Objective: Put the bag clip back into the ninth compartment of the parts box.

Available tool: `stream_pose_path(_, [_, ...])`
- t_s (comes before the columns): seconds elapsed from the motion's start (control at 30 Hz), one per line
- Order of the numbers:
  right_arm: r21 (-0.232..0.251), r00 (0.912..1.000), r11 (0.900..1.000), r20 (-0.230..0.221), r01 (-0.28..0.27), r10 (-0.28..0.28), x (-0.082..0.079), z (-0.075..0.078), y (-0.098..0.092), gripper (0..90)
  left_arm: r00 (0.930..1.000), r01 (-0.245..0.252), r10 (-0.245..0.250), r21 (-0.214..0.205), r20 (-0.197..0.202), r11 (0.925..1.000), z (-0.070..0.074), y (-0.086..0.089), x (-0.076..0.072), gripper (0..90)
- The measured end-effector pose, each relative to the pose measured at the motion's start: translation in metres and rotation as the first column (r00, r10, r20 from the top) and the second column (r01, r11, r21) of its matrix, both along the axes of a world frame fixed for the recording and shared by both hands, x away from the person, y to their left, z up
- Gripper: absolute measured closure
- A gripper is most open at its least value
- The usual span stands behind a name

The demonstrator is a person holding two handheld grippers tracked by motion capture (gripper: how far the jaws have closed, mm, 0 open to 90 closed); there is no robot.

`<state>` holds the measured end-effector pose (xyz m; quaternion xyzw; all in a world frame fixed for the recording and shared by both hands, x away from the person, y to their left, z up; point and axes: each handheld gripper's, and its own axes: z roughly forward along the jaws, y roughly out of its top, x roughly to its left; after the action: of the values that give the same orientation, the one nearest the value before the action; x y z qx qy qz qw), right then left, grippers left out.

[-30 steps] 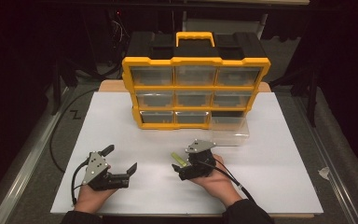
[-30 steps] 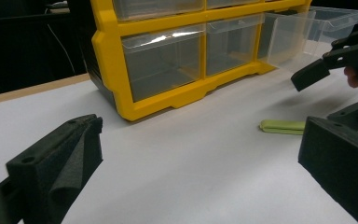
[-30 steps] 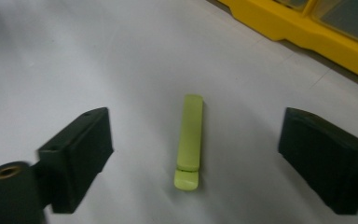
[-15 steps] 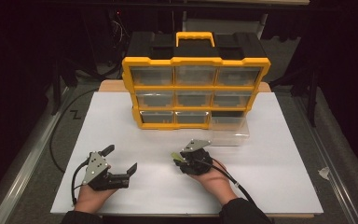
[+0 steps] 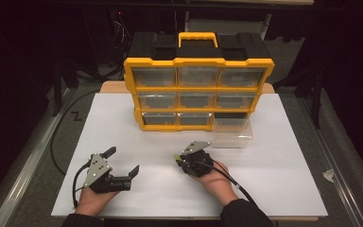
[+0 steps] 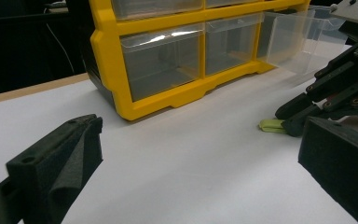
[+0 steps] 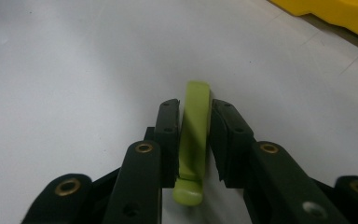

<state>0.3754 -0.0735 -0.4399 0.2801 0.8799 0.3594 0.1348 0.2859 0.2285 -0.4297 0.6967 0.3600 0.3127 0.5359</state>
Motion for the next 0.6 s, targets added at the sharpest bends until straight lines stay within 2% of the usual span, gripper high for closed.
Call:
stream_pose_path(0.1, [-0.007, 1.0, 1.0, 0.006, -0.006, 0.006, -0.0006, -0.0001, 0.0008, 79.9, 1.0, -0.001, 0.001, -0.002, 0.001, 1.0, 0.0, 0.0, 0.0, 0.1])
stream_pose_path(0.23, [-0.023, 0.9997, 0.9996, 0.015, -0.016, 0.017, -0.0015, 0.0006, 0.002, 80.3, 1.0, -0.001, 0.001, -0.002, 0.002, 1.0, 0.0, 0.0002, -0.0001, 0.1])
stream_pose_path(0.6, [-0.011, 0.9994, 0.9995, 0.019, -0.029, 0.03, -0.0025, 0.0046, -0.0008, 80.4, 1.0, 0.0, 0.0, -0.008, 0.004, 1.0, 0.0, 0.0001, -0.0005, 0.1])
